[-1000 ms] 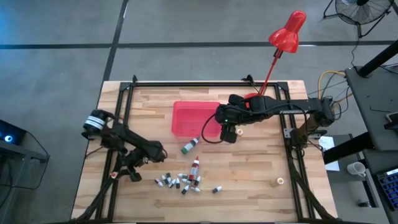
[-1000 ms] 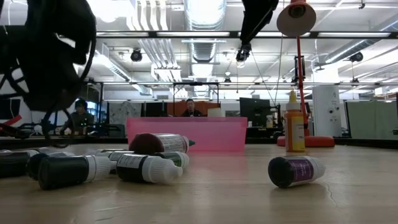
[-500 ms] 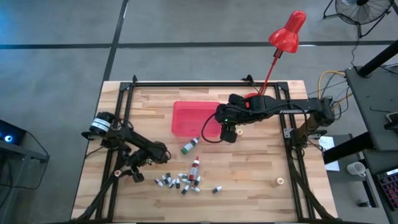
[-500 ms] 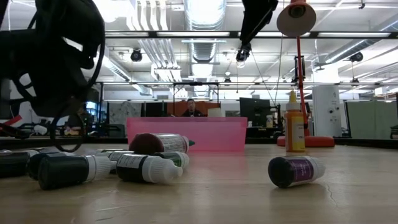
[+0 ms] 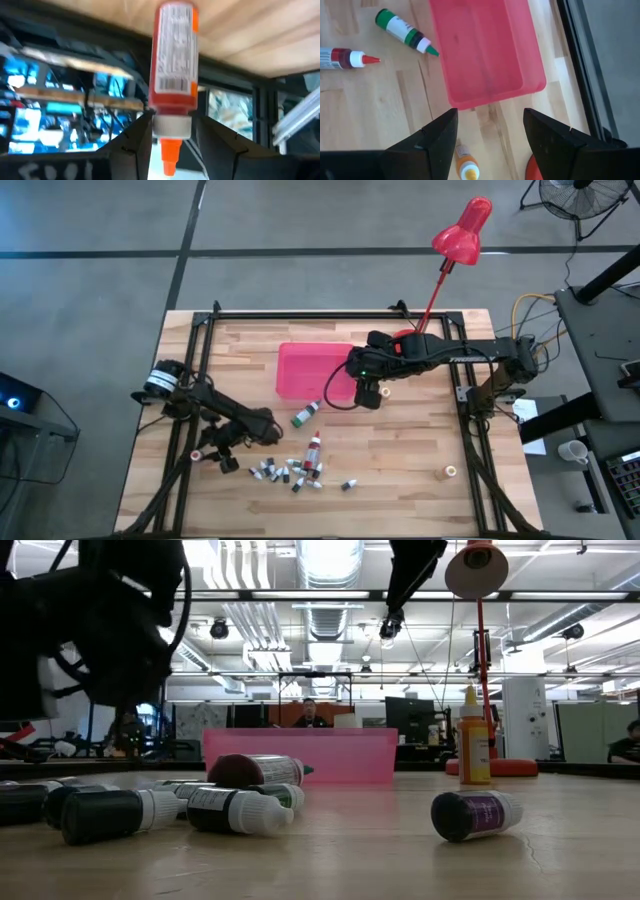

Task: Pick & Place food coloring
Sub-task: Adjust the big orange food coloring bottle, then put the big green food coloring bottle into the pink bin

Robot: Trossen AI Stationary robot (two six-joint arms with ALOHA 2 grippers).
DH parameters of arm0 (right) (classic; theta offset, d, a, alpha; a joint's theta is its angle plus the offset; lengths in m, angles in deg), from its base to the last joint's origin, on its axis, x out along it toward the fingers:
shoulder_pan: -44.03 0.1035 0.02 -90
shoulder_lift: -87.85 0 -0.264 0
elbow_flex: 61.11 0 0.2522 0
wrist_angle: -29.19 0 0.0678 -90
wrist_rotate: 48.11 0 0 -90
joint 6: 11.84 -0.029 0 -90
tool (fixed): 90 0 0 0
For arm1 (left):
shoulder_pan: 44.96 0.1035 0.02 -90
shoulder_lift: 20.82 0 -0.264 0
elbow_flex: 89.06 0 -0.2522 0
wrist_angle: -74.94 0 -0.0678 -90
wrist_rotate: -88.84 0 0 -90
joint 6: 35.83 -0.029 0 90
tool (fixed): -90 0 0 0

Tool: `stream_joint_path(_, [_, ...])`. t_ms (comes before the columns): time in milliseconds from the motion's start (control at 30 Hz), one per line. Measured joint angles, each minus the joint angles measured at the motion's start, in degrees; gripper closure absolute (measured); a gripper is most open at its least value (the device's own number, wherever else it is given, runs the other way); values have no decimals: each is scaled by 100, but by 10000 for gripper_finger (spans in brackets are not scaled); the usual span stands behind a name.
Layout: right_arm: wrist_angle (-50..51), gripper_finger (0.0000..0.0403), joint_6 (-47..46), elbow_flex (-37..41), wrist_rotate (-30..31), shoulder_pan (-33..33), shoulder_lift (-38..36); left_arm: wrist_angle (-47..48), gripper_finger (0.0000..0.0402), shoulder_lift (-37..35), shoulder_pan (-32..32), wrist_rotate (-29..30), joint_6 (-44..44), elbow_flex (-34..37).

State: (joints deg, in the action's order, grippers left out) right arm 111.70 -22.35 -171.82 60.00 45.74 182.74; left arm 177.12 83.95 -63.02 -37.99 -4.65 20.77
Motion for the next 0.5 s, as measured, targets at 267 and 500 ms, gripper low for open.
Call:
stream_joint_path(267, [80,184,0,0,0,0,0,-730,278,0,7,1090,416,-298])
stream_joint_path(500, [366,184,2,0,-2,0,0,-1426,278,0,48,3092,586,-672])
